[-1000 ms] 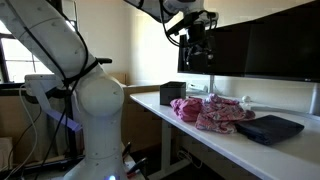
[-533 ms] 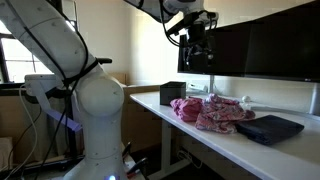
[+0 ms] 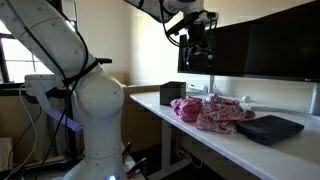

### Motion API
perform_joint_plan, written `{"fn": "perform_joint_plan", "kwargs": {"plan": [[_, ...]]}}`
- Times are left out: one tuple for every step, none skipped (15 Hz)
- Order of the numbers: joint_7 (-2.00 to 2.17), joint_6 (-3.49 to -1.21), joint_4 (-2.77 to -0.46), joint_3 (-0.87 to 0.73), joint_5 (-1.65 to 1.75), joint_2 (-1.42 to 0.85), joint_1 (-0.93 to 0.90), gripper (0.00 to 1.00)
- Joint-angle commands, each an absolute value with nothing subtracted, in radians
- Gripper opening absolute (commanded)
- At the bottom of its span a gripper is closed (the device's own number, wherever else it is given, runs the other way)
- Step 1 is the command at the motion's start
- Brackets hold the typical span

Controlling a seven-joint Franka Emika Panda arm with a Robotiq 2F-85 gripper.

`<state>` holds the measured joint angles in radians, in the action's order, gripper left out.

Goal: Pick up one cloth and put it in the box

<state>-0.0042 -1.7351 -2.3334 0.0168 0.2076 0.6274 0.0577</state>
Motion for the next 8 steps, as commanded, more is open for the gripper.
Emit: {"fn": "perform_joint_plan", "kwargs": {"plan": [[-0.009,-1.737,-2.315,0.002,0.226,0.609,0.052,1.0],[-0.017,-1.741,-2.307,-0.003,0.23,0.602,0.054,1.0],[-0.024,-1.749,-2.295,-0.009,0.238,0.591,0.057,1.0],[-0.037,-1.754,-2.282,-0.018,0.24,0.58,0.056,1.0],[-0.046,-1.758,-2.268,-0.027,0.243,0.568,0.056,1.0],[-0.066,-1.766,-2.253,-0.04,0.245,0.552,0.055,1.0],[-0.086,-1.774,-2.238,-0.053,0.244,0.533,0.053,1.0],[-0.109,-1.78,-2.224,-0.066,0.237,0.515,0.051,1.0]]}}
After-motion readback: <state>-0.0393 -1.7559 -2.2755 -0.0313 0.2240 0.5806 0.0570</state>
